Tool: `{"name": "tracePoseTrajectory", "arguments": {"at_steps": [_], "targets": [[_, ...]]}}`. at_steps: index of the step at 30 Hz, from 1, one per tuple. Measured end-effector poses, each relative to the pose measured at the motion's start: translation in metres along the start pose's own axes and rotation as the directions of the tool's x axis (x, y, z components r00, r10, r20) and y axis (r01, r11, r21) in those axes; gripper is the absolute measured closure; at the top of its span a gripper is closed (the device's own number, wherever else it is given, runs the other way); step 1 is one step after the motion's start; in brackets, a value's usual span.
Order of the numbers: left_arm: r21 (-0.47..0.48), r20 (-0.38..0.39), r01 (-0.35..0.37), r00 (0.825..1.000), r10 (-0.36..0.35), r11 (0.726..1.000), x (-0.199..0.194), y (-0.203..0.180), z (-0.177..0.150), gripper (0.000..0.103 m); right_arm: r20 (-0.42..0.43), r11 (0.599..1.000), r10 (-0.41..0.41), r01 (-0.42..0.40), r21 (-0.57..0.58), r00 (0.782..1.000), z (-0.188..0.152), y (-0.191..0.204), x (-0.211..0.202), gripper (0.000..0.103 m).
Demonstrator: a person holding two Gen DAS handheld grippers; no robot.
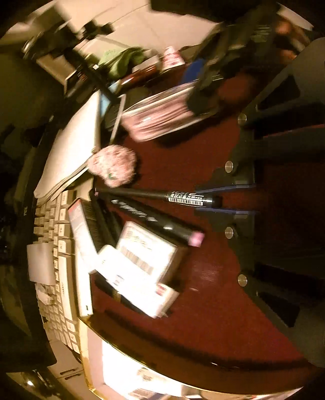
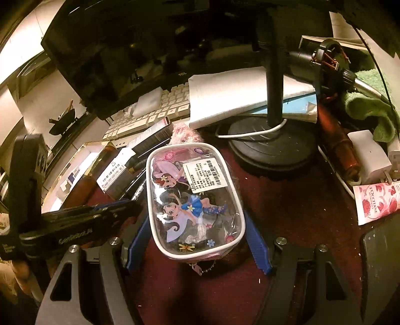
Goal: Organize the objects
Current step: 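Grasp a black marker with the left tool while the right tool holds the pouch, then lift the marker with the left tool while the right tool holds the pouch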
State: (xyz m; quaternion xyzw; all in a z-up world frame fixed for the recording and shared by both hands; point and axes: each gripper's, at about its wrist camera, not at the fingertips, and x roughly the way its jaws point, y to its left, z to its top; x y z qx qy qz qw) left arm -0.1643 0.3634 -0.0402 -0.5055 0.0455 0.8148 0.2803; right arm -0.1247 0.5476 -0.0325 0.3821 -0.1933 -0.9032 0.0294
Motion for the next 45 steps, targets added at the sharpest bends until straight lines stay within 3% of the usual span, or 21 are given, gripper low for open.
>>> {"name": "tracePoseTrajectory", "arguments": {"at_steps": [3, 6, 8, 13, 19, 24, 27, 32, 36, 45], "targets": [[0.023, -0.021, 0.015, 1.000, -0.014, 1.000, -0.016, 0.006, -0.026, 0.093, 0.001, 1.000, 0.004, -0.004, 0.007, 1.000, 0.000, -0.001, 0.000, 0.032], [-0.030, -0.043, 0.071, 0.996, -0.072, 0.997, -0.027, 0.020, -0.042, 0.093, 0.004, 1.000, 0.006, -0.006, 0.017, 1.000, 0.000, -0.002, 0.001, 0.032], [-0.070, -0.041, 0.081, 0.996, -0.084, 0.994, -0.029, 0.025, -0.043, 0.092, 0.004, 1.000, 0.000, 0.000, 0.017, 1.000, 0.001, 0.000, 0.002, 0.032], [-0.119, 0.000, 0.143, 0.990, -0.144, 0.983, -0.029, 0.022, -0.029, 0.078, -0.003, 0.999, -0.030, 0.030, -0.019, 1.000, 0.001, 0.009, 0.005, 0.032], [-0.090, -0.022, 0.126, 0.992, -0.128, 0.988, -0.006, 0.014, -0.015, 0.078, -0.003, 0.999, -0.041, 0.040, -0.013, 0.999, 0.000, 0.010, 0.005, 0.032], [-0.110, 0.015, 0.121, 0.993, -0.120, 0.987, -0.003, 0.015, -0.014, 0.078, -0.003, 1.000, -0.021, 0.021, -0.003, 1.000, 0.000, 0.008, 0.005, 0.032], [-0.119, 0.019, 0.087, 0.996, -0.086, 0.989, -0.004, 0.015, -0.017, 0.090, -0.005, 1.000, -0.024, 0.024, -0.010, 1.000, 0.001, 0.009, 0.006, 0.032], [-0.043, 0.028, 0.039, 0.999, -0.037, 0.998, -0.016, 0.002, -0.028, 0.091, -0.005, 0.999, -0.039, 0.039, -0.018, 0.999, 0.000, 0.011, 0.005, 0.032], [-0.007, 0.062, 0.061, 0.996, -0.061, 0.998, -0.029, -0.002, -0.039, 0.091, -0.005, 0.999, -0.050, 0.050, -0.012, 0.999, 0.000, 0.012, 0.005, 0.032], [-0.096, 0.163, 0.108, 0.982, -0.092, 0.990, -0.056, 0.019, -0.044, 0.091, 0.049, 0.999, -0.002, 0.000, 0.038, 0.999, 0.000, 0.018, -0.010, 0.032]]}}
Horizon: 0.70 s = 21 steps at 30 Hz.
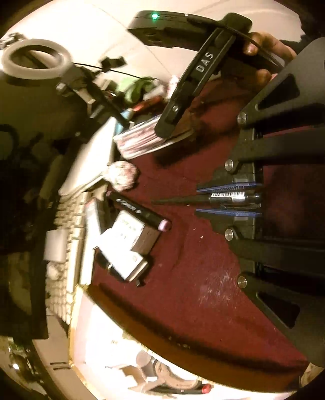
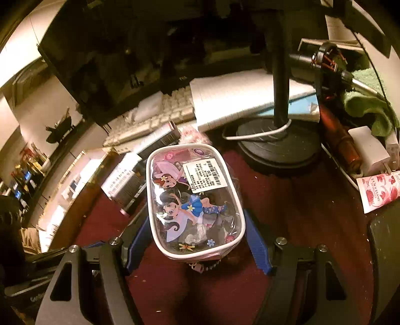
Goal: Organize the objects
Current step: 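Lift the marker with the left tool while the right tool holds the pouch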
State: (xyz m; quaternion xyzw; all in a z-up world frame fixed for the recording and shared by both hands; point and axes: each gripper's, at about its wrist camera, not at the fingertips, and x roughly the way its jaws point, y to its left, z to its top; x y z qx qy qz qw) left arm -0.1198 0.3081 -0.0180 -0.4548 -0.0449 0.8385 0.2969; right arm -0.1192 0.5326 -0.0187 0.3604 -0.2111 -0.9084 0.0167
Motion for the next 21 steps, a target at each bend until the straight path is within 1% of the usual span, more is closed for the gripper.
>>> {"name": "tracePoseTrajectory", "arguments": {"at_steps": [2, 3, 4, 6, 9, 12, 14, 15, 18, 21], "targets": [[-0.001, 0.026, -0.031, 0.999, 0.031, 1.000, -0.008, 0.002, 0.002, 0.091, 0.024, 1.000, 0.029, -0.029, -0.002, 0.999, 0.002, 0.005, -0.009, 0.032], [-0.002, 0.036, -0.048, 0.998, 0.048, 0.999, -0.012, 0.004, 0.002, 0.096, 0.031, 0.999, 0.046, -0.045, -0.008, 0.998, 0.003, 0.008, -0.012, 0.032], [-0.008, 0.046, -0.058, 0.997, 0.059, 0.998, -0.017, 0.006, 0.003, 0.096, 0.035, 0.998, 0.056, -0.055, -0.014, 0.998, 0.003, 0.011, -0.014, 0.032], [-0.030, 0.075, -0.062, 0.995, 0.064, 0.998, -0.028, 0.012, 0.003, 0.096, 0.038, 0.997, 0.080, -0.079, -0.023, 0.996, 0.001, 0.019, -0.016, 0.032], [-0.057, 0.111, -0.052, 0.992, 0.058, 0.997, -0.043, 0.022, 0.000, 0.096, 0.014, 0.992, 0.120, -0.119, -0.038, 0.993, -0.001, 0.033, -0.015, 0.032], [-0.064, 0.079, -0.057, 0.995, 0.062, 0.996, -0.037, 0.029, -0.001, 0.096, 0.021, 0.988, 0.120, -0.117, -0.098, 0.993, -0.003, 0.050, -0.017, 0.032], [-0.075, 0.032, 0.001, 0.999, 0.001, 0.997, -0.027, 0.033, -0.003, 0.096, 0.021, 0.988, 0.108, -0.105, -0.112, 0.994, -0.002, 0.055, -0.015, 0.032], [-0.088, 0.011, 0.015, 1.000, -0.014, 0.996, -0.023, 0.035, -0.004, 0.096, 0.015, 0.988, 0.112, -0.110, -0.108, 0.994, -0.001, 0.054, -0.014, 0.032], [-0.120, -0.031, -0.004, 1.000, 0.000, 0.993, -0.012, 0.040, -0.005, 0.096, 0.010, 0.991, 0.104, -0.102, -0.090, 0.995, -0.001, 0.050, -0.011, 0.032], [-0.137, -0.034, -0.004, 0.999, 0.000, 0.991, -0.008, 0.044, -0.003, 0.085, -0.005, 0.993, 0.090, -0.090, -0.078, 0.996, -0.004, 0.042, -0.010, 0.032]]}}
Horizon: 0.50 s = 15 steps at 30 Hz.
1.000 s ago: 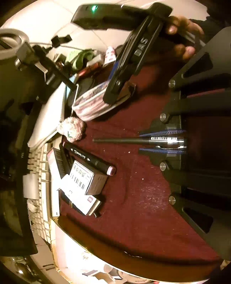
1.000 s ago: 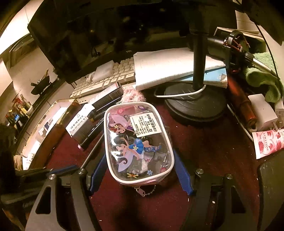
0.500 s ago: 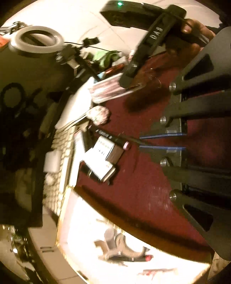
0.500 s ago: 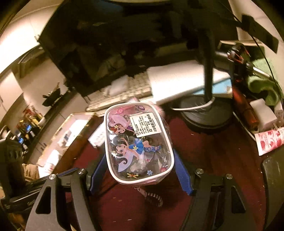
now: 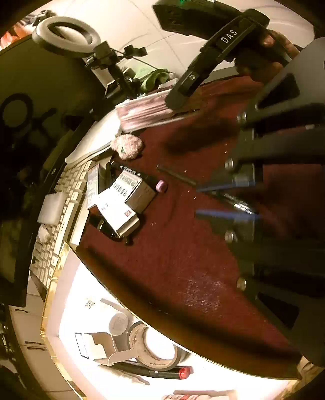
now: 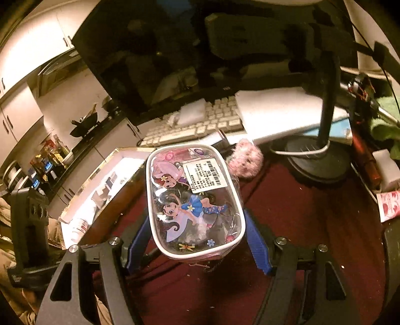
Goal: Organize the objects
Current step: 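Lift the marker with the left tool while the right tool holds the pouch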
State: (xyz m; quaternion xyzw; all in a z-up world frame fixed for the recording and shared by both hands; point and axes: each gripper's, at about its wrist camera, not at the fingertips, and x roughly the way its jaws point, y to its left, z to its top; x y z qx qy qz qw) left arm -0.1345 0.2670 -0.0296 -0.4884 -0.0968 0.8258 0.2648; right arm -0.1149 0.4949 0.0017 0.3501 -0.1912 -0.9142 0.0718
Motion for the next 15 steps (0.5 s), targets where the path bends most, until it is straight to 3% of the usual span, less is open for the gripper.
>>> {"name": "tracePoseTrajectory", "arguments": {"at_steps": [9, 15], "targets": [[0.119, -0.060, -0.033, 0.997, 0.040, 0.992, 0.028, -0.028, -0.003, 0.084, -0.022, 1.000, -0.014, 0.014, 0.025, 1.000, -0.006, -0.015, 0.001, 0.032], [0.203, -0.020, -0.087, 0.995, 0.093, 0.975, 0.033, -0.039, -0.006, 0.085, -0.023, 0.999, -0.012, 0.013, 0.030, 1.000, -0.008, -0.021, -0.001, 0.032]]}}
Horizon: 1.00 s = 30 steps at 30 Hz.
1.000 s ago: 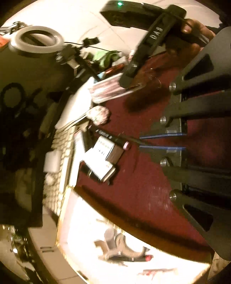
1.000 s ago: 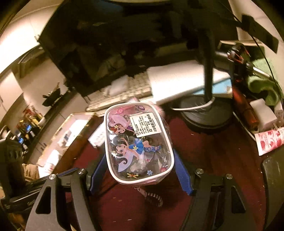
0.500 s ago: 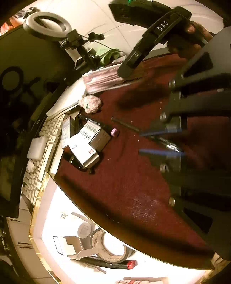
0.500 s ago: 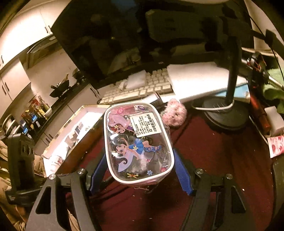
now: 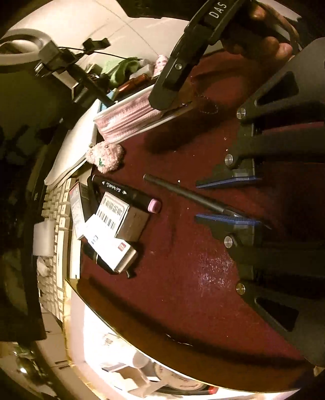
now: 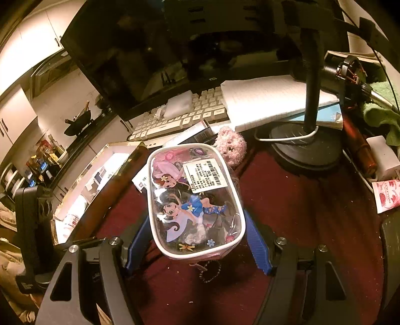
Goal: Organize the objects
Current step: 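Lift the marker with the left tool while the right tool holds the pouch, then carry the marker and pouch over the white tray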
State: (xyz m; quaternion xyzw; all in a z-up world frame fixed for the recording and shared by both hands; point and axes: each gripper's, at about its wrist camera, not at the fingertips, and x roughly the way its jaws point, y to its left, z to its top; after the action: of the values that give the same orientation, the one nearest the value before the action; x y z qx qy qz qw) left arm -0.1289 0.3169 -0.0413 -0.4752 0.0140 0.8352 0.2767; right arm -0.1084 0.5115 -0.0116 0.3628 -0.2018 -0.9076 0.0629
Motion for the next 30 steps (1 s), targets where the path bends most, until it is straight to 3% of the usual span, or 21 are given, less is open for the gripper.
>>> {"name": "tracePoseTrajectory", "arguments": {"at_steps": [4, 7, 9, 12, 15, 22, 30], "targets": [[0.087, -0.029, -0.021, 0.999, 0.024, 0.996, -0.001, -0.011, -0.004, 0.086, -0.010, 1.000, -0.006, 0.006, 0.014, 1.000, -0.001, -0.004, 0.002, 0.032], [0.192, -0.025, -0.085, 0.995, 0.092, 0.978, 0.000, -0.022, -0.007, 0.092, -0.006, 1.000, -0.013, 0.013, 0.011, 1.000, 0.000, -0.004, 0.001, 0.032], [0.210, -0.031, -0.099, 0.994, 0.107, 0.973, 0.004, -0.025, -0.002, 0.093, -0.008, 1.000, -0.015, 0.016, 0.008, 1.000, 0.001, -0.004, 0.002, 0.032], [0.178, -0.003, -0.128, 0.991, 0.131, 0.976, 0.001, -0.018, 0.004, 0.093, -0.007, 1.000, -0.014, 0.014, 0.007, 1.000, 0.001, -0.003, 0.001, 0.032], [0.113, 0.068, -0.099, 0.994, 0.091, 0.989, -0.026, -0.002, 0.001, 0.095, 0.010, 1.000, -0.017, 0.017, -0.014, 1.000, 0.003, 0.000, -0.005, 0.032], [-0.005, 0.102, -0.102, 0.990, 0.102, 0.995, -0.059, 0.030, -0.018, 0.095, -0.025, 0.999, 0.008, -0.007, 0.041, 1.000, 0.002, -0.008, 0.005, 0.032], [-0.153, 0.229, -0.064, 0.968, 0.099, 0.986, -0.094, 0.054, -0.014, 0.095, -0.039, 0.995, 0.082, -0.084, -0.053, 0.996, 0.003, 0.035, 0.007, 0.032]]}}
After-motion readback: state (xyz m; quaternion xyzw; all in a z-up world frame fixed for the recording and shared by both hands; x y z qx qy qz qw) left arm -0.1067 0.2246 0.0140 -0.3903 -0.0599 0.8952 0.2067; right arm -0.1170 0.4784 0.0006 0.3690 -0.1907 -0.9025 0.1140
